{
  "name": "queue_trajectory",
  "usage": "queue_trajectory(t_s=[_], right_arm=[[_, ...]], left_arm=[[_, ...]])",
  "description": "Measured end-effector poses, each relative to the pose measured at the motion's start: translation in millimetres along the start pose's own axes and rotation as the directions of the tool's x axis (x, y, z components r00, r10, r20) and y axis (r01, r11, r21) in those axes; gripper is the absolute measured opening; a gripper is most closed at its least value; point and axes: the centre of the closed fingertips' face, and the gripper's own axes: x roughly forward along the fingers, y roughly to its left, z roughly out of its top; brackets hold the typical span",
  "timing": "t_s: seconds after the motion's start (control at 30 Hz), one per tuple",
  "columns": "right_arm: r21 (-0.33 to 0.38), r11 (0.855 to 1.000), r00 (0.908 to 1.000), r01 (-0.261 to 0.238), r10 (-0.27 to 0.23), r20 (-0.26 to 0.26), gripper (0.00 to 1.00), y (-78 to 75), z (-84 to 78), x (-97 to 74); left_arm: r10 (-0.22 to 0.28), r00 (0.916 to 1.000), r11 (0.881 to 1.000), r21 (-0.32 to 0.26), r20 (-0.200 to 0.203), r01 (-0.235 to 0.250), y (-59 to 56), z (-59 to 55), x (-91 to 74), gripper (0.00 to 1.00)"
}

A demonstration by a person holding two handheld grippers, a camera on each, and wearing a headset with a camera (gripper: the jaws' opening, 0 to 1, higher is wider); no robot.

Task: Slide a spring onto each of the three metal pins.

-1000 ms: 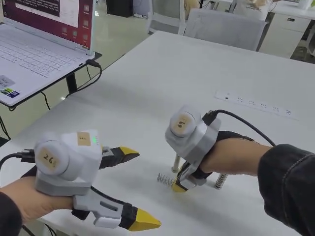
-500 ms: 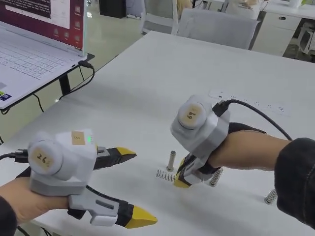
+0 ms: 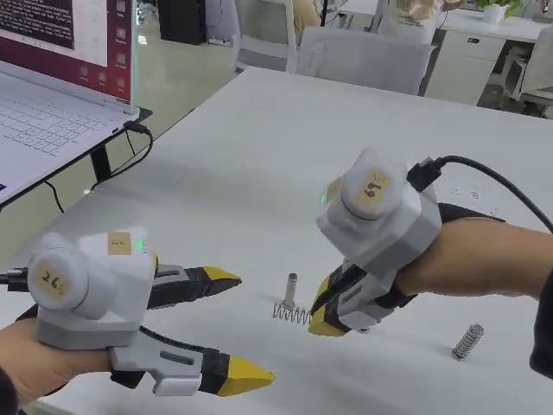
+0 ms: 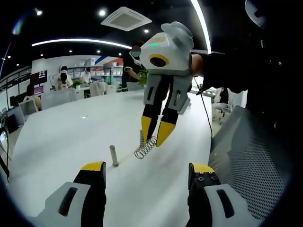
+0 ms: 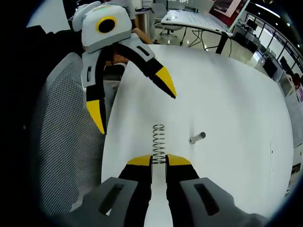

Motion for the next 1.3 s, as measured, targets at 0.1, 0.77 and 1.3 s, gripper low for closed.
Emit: queue_trajectory(t_s=[0.1,0.77,1.3], right_arm=[[-0.025,1.0,1.0,-0.005,0.005,0.002,0.08,5.1,0.8,-5.0],[-0.139,0.99,0.9997,-0.024,0.024,0.0,0.08,27.3,15.8,-16.0],[-0.172,0.985,0.9998,-0.015,0.017,0.009,0.08,28.1,20.1,-17.5]], left_arm=[[-0.011,0.9999,1.0,0.006,0.007,0.011,-2.9,3.2,0.3,0.58],[-0.084,0.9955,0.995,0.051,0.044,0.082,-17.3,20.3,1.9,0.21],[-0.094,0.9943,0.993,0.074,0.05,0.09,-23.6,26.1,3.9,0.06]])
